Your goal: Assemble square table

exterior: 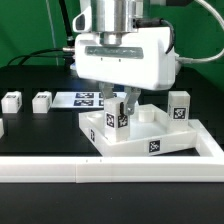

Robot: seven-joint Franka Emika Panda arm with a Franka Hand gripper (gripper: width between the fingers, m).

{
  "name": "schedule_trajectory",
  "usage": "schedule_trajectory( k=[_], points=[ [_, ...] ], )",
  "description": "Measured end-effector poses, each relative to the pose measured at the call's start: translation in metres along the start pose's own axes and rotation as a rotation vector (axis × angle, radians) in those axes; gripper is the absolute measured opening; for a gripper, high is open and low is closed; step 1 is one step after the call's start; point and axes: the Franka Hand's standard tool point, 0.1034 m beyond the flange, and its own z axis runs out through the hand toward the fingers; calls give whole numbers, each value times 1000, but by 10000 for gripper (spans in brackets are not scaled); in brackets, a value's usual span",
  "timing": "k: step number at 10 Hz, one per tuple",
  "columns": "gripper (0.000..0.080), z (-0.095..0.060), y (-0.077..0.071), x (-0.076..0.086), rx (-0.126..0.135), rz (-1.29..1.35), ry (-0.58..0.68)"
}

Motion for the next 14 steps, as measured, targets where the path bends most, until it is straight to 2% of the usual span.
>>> schedule_trajectory(
  k=[4,7,8,9,10,11,14],
  points=[
    [295,1,1,4,8,328,-15],
    [297,1,2,6,15,445,-23],
    [384,1,2,6,15,386,-23],
    [384,2,3,6,14,307,-22],
    [575,3,3,5,13,252,-23],
    [626,3,3,6,14,164,-22],
    [649,4,5,9,15,-168,-19]
  ],
)
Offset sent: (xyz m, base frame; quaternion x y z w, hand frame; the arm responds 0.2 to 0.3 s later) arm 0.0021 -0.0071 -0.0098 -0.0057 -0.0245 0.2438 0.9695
